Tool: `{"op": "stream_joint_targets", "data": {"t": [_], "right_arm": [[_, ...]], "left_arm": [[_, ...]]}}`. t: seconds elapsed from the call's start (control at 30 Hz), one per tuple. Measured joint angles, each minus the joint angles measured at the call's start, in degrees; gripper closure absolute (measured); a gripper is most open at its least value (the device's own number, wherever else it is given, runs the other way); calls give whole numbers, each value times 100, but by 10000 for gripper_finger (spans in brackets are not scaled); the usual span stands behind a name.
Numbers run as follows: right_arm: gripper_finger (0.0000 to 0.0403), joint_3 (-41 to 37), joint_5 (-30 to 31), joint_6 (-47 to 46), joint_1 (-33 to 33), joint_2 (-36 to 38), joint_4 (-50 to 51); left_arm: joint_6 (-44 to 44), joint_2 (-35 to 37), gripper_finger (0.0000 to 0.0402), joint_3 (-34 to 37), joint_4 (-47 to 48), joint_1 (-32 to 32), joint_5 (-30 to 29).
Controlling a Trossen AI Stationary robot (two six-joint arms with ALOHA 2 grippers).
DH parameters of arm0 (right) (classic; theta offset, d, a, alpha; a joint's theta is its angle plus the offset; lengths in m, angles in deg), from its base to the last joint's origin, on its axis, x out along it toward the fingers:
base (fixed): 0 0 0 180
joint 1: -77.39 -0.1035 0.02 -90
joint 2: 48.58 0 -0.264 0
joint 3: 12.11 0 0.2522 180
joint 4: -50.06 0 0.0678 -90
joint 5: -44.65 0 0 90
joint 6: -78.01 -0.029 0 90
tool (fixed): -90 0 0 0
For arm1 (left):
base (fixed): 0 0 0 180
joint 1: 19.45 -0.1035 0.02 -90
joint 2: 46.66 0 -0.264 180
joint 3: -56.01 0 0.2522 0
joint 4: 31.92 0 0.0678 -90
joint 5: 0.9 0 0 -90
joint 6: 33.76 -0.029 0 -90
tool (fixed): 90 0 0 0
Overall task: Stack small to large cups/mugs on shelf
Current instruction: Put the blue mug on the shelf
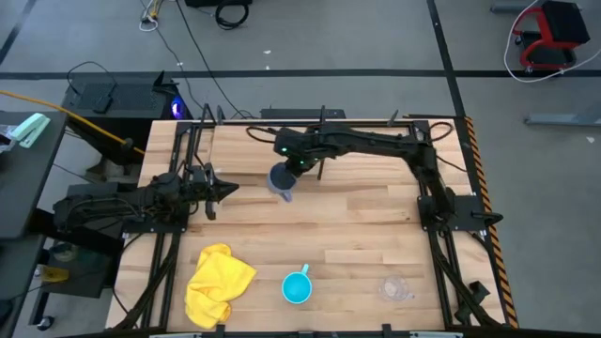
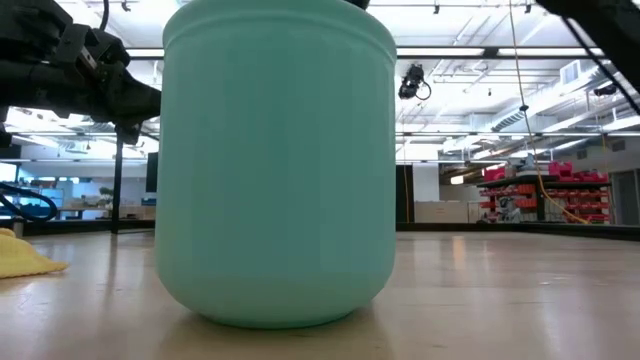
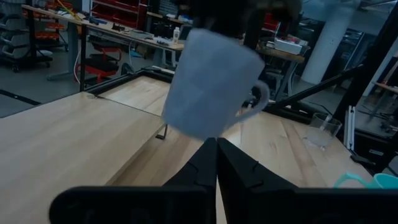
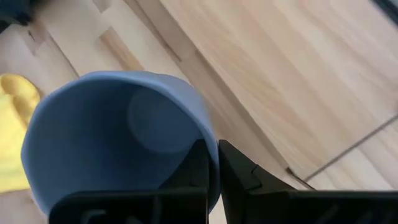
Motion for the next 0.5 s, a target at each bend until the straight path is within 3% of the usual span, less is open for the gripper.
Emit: {"op": "stream_joint_targets", "data": {"t": [0.5], "right_arm": [[388,173,-160,-504,-230,-885,-209]], "left_arm": [[5,-1,387,0,-2,-1,-2]]}}
